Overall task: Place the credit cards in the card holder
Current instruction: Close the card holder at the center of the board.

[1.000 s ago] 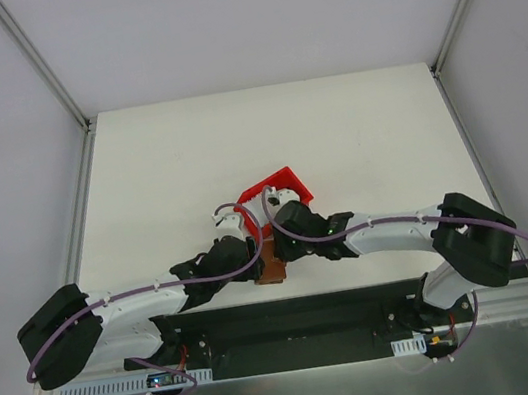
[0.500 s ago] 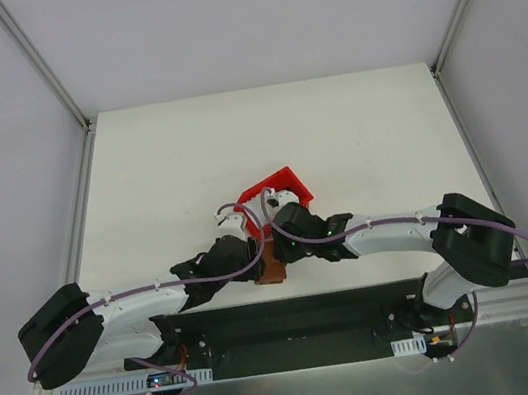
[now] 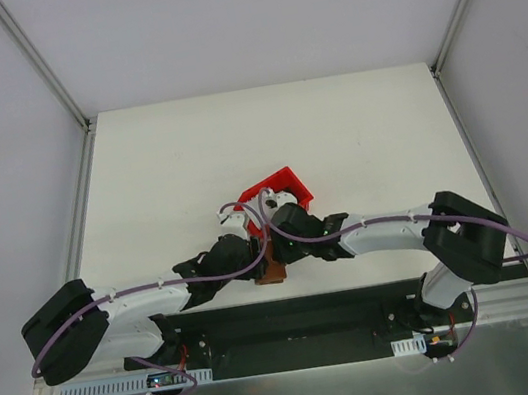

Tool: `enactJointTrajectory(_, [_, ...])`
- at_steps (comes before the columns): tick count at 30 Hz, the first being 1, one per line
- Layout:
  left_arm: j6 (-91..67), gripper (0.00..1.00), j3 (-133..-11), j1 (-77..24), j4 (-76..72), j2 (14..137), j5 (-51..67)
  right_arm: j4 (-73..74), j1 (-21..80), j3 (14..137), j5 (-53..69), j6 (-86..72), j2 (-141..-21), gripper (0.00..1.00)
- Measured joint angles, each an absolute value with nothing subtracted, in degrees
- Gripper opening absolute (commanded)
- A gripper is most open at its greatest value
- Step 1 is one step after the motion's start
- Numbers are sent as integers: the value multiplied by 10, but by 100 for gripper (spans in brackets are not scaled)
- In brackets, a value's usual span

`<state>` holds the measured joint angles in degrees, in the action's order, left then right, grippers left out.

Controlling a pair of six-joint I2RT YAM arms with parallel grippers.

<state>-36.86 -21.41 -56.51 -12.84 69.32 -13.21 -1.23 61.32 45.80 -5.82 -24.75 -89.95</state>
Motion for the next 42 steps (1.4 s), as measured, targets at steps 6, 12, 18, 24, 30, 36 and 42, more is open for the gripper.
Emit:
enactJointTrajectory(6, [-369, 43, -214, -565, -131, 695, -120, -15, 613, 465, -56, -248, -907, 20])
enactJointTrajectory(12, [-375, 30, -214, -561, -138, 698, -120, -17, 613, 465, -54, -247, -908, 21])
enactJointTrajectory(18, [-377, 29, -214, -558, -144, 701, -120, -15, 611, 465, -56, -246, -906, 22])
enactJointTrajectory(24, [-377, 29, -214, -558, -152, 707, -120, -10, 606, 465, -48, -245, -904, 21])
enactJointTrajectory(30, [-377, 28, -218, -558, -155, 713, -120, -7, 605, 471, -36, -241, -908, 20])
enactJointTrajectory(36, [-376, 28, -220, -558, -155, 715, -120, 16, 605, 488, -36, -233, -918, 19])
enactJointTrajectory(42, [-377, 27, -220, -558, -154, 715, -120, 50, 609, 515, -41, -223, -934, 15])
